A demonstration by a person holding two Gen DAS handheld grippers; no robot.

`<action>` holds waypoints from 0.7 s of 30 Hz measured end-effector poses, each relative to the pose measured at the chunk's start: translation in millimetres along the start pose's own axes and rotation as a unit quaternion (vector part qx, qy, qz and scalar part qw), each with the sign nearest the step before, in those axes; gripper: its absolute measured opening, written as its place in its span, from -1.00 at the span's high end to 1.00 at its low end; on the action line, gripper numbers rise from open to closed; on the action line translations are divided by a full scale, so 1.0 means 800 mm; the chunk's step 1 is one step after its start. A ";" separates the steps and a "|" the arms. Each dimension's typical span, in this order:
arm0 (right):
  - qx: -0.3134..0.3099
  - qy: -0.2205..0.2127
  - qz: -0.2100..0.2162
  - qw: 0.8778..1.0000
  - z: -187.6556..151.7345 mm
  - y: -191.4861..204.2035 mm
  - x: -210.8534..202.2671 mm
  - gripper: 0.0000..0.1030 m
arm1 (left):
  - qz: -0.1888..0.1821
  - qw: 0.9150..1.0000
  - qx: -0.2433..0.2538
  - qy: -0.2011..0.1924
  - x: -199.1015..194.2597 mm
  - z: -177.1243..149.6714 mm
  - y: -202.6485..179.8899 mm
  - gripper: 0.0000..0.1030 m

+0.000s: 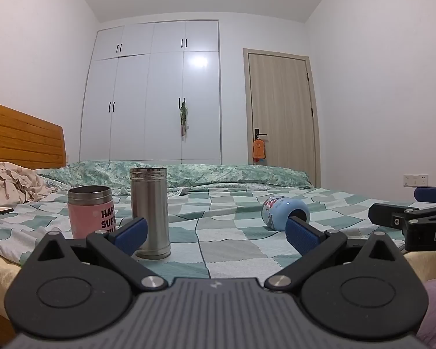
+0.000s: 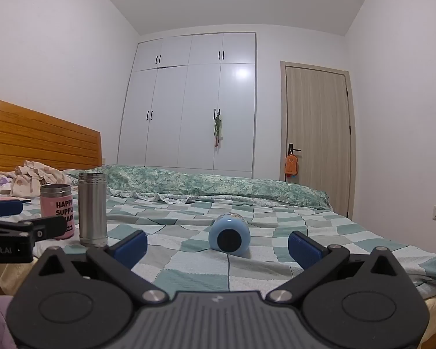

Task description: Flip cup upright

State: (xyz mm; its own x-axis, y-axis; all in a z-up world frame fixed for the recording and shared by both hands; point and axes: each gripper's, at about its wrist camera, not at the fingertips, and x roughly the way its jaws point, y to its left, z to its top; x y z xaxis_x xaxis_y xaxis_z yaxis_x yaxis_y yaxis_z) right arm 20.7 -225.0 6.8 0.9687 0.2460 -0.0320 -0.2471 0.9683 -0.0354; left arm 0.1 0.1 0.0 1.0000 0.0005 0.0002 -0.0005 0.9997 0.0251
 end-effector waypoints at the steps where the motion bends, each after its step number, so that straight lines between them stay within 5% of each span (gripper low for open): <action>1: 0.000 -0.003 0.000 1.000 0.000 0.000 0.000 -1.00 | 0.000 1.000 0.000 0.000 0.000 0.000 0.000 -1.00; 21: -0.001 -0.002 0.000 1.000 -0.001 0.000 0.000 -1.00 | 0.000 1.000 0.002 -0.002 0.000 0.000 0.000 -1.00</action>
